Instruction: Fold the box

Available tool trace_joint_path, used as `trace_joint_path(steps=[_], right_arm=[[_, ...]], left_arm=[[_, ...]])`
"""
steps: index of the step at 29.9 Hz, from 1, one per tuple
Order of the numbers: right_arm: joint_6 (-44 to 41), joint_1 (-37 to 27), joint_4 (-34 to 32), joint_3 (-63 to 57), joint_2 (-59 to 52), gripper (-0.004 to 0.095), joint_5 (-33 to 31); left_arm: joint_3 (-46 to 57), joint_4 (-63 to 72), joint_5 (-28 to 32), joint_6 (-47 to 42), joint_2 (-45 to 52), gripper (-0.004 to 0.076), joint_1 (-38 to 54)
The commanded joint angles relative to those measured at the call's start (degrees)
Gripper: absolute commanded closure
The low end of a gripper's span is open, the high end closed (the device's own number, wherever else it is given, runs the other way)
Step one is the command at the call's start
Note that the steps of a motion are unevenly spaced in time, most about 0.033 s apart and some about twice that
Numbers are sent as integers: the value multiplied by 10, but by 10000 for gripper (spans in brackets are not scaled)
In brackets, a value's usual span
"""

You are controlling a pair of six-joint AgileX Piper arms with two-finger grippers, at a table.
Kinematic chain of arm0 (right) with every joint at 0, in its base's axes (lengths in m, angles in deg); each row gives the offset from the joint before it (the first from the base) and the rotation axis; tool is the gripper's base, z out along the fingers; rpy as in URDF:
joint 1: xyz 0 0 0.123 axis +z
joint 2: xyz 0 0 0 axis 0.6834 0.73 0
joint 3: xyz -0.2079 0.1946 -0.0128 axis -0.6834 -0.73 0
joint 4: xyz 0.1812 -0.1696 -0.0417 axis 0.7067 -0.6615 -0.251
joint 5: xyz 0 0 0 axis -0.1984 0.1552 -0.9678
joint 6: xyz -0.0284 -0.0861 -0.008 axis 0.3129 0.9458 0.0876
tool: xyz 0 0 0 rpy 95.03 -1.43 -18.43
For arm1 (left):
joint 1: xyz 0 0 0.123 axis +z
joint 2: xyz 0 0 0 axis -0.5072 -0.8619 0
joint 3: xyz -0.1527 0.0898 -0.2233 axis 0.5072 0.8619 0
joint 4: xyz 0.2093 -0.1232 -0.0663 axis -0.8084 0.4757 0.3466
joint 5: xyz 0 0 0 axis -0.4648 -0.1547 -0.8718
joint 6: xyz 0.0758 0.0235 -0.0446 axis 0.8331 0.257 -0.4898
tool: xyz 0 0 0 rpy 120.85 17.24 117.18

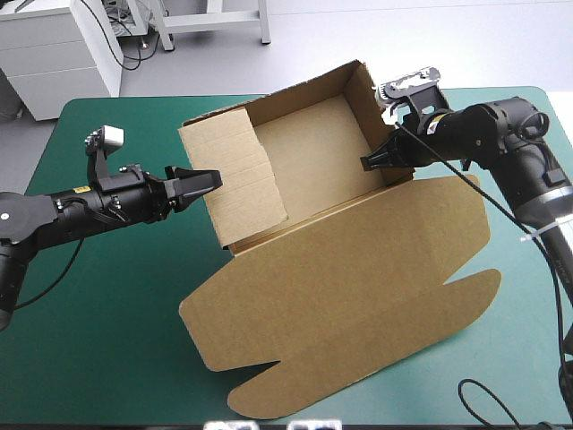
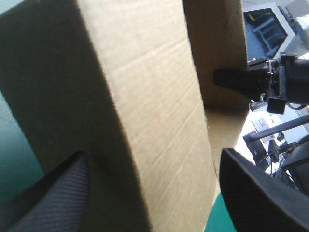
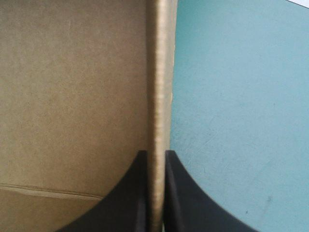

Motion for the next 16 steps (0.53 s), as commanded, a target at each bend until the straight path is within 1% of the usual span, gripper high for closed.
trace_joint_path(steps=[1,5,10,16], right_arm=[[-11,0,15,16,-23,907,33],[-19,0,16,16,-23,907,38],[-21,0,16,16,-23,907,40],[-21,8,19,16,-23,907,40]], left_arm=[[-34,-18,5,-63,12,195,-6],[-71,-156,14,-163,12,195,-47],[-90,-333,76,-319,11,195,-153],[-90,-550,107,-513,-15,195,-274]])
